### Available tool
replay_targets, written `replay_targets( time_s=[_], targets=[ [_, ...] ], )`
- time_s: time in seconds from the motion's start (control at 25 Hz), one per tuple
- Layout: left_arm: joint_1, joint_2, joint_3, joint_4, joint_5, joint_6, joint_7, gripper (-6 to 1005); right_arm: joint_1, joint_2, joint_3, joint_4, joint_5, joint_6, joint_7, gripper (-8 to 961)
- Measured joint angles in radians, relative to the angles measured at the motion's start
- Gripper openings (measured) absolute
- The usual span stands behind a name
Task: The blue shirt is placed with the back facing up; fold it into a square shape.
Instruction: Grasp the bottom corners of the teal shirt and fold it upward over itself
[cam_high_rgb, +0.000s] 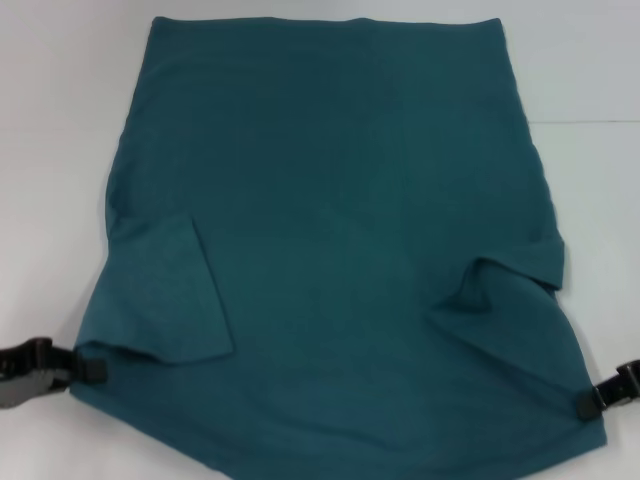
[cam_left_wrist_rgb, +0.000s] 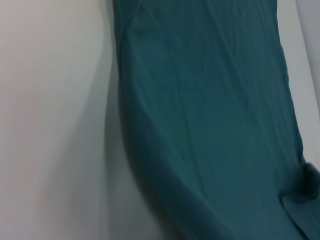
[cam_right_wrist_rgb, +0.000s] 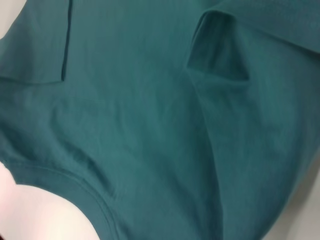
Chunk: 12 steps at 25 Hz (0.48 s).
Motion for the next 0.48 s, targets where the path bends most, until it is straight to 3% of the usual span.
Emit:
replay_targets(
  time_s=[0.2,0.48],
  targets=[
    [0.014,0.001,-0.002,0.025,0.051,0.073,0.0,21,-0.022,-0.009,-0.009,-0.001,-0.003,-0.054,-0.008,61],
    [0.024,-0.003,0.005,0.025,0.112,0.179,0.021,23,-0.038,-0.006,0.006,-0.001,-0.007,-0.128,-0.049,71]
  ],
)
